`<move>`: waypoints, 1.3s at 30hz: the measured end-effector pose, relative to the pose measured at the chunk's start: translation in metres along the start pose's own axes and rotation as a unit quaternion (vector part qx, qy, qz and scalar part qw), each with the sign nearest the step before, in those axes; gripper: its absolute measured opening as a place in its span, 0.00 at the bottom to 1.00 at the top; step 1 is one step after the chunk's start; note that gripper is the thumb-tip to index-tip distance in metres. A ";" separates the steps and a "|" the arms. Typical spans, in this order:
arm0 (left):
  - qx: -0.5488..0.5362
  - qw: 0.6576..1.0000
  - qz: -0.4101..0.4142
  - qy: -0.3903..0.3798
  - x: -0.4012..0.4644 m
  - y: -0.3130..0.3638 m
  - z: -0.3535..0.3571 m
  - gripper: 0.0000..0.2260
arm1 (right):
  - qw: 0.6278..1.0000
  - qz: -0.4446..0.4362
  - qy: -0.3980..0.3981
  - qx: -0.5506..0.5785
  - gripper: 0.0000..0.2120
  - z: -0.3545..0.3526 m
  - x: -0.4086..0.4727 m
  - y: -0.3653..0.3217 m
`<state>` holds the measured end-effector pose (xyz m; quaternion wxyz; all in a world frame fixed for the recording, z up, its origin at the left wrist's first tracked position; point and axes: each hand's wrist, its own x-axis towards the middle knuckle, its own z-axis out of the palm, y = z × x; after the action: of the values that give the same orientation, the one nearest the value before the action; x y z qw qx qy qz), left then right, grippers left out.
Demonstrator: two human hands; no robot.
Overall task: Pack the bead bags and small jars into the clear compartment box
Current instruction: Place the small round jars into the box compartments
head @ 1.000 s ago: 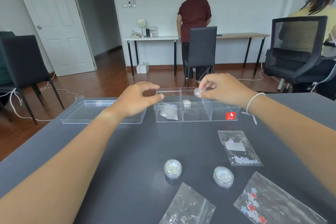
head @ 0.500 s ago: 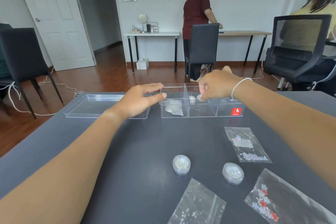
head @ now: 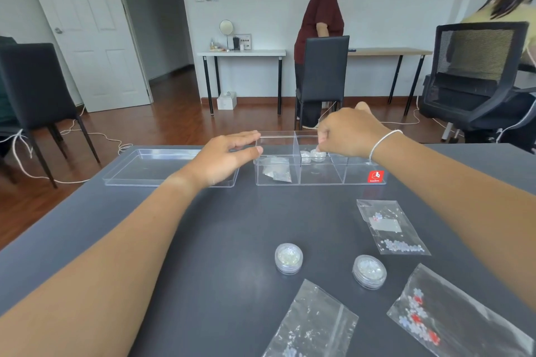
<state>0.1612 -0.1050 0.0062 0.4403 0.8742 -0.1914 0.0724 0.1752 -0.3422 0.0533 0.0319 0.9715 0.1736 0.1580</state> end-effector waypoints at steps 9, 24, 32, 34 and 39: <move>0.011 1.000 -0.002 0.018 -0.002 0.003 0.001 0.17 | 0.974 -0.008 0.082 0.211 0.06 -0.020 -0.064 -0.007; 0.033 0.993 0.049 -0.098 -0.072 0.068 0.011 0.07 | 0.889 -0.094 -0.213 0.395 0.12 -0.029 -0.146 -0.009; 0.063 0.973 0.030 -0.221 -0.095 0.080 0.014 0.15 | 0.887 -0.087 -0.265 0.368 0.16 -0.026 -0.151 -0.014; 0.084 0.968 0.016 -0.238 -0.097 0.080 0.016 0.17 | 0.885 -0.094 -0.265 0.370 0.14 -0.024 -0.151 -0.014; 0.096 0.961 -0.016 -0.260 -0.096 0.078 0.019 0.13 | 0.882 -0.090 -0.253 0.388 0.10 -0.022 -0.148 -0.011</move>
<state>0.0417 -0.1358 0.0245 0.2905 0.9040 -0.2777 -0.1460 0.0326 -0.3836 0.0295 -0.2911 0.8931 0.2942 -0.1764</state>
